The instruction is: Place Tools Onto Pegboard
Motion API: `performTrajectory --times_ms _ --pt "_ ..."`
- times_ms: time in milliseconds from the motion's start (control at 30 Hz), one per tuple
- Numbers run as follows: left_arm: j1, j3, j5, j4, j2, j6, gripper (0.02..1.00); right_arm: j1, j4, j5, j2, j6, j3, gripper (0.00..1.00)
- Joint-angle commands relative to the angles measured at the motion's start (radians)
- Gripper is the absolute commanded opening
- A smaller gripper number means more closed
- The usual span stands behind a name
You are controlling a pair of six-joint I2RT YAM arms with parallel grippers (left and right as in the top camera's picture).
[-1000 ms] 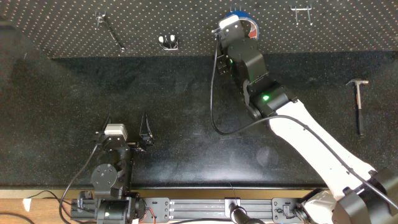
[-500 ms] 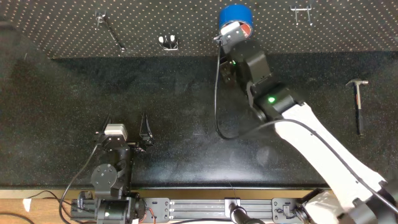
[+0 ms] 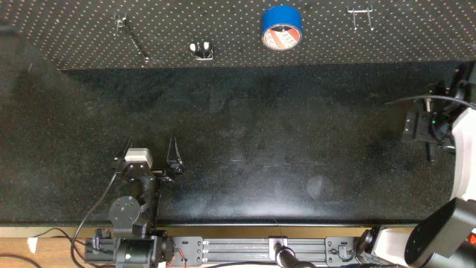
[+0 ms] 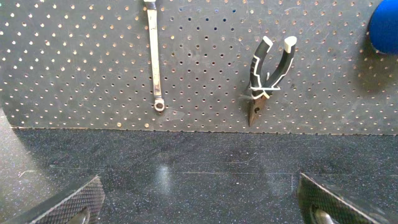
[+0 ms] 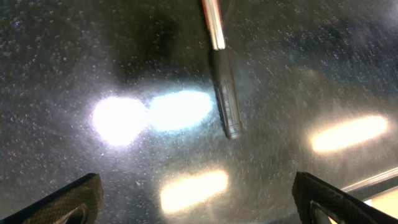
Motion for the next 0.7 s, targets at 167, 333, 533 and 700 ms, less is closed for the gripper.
performTrajectory --times_ms 167,333,533,700 --pt "-0.004 -0.002 0.007 -0.007 -0.006 -0.002 0.993 -0.158 0.063 -0.168 0.186 -0.341 -0.003 0.993" --pt "-0.004 -0.002 0.007 -0.007 -0.006 -0.002 0.993 -0.159 0.075 -0.143 0.208 -0.359 -0.003 0.993" --pt "-0.004 -0.002 0.007 -0.007 -0.006 -0.002 0.993 -0.235 0.124 -0.127 0.251 -0.486 -0.003 0.993" --pt "-0.004 -0.002 0.007 -0.007 -0.006 -0.002 0.993 -0.235 0.156 -0.149 0.295 -0.51 -0.003 0.993"
